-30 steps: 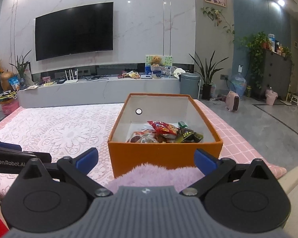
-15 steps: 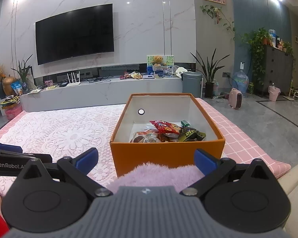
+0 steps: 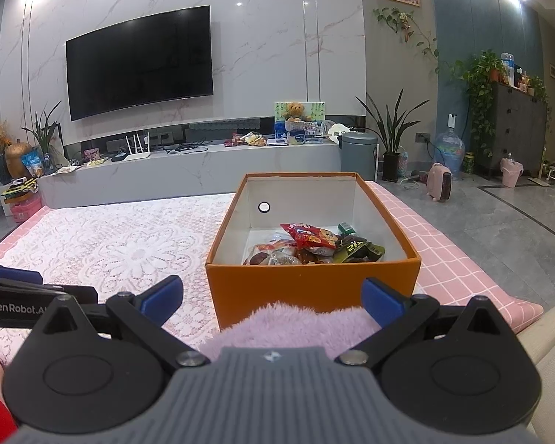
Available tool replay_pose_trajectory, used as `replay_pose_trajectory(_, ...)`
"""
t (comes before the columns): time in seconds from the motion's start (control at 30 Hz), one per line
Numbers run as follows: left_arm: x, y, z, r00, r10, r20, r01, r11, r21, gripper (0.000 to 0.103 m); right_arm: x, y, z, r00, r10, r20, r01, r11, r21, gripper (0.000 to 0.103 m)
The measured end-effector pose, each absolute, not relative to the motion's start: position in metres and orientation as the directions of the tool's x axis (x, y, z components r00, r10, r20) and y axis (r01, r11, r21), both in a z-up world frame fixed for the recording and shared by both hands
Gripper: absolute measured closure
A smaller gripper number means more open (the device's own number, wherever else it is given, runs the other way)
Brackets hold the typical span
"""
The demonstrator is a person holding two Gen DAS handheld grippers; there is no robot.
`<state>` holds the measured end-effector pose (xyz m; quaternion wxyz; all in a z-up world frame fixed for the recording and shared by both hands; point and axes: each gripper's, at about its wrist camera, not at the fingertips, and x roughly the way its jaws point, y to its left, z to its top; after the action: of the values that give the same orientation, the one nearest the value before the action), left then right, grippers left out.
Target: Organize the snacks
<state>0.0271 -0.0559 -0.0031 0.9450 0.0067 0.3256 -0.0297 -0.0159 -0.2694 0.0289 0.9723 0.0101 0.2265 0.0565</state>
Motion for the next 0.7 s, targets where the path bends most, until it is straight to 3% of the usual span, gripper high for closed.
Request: replay_pose_trajectory(0.7, 0.0262, -0.0569, -0.0014, 0.784, -0.045, -0.619, 0.059, 0.998, 0.003, 0.011, -0.0157, -0.2688, 0.0291, 0.89, 0.114, -0.441, -0.106, 0.993, 0.044, 0.003)
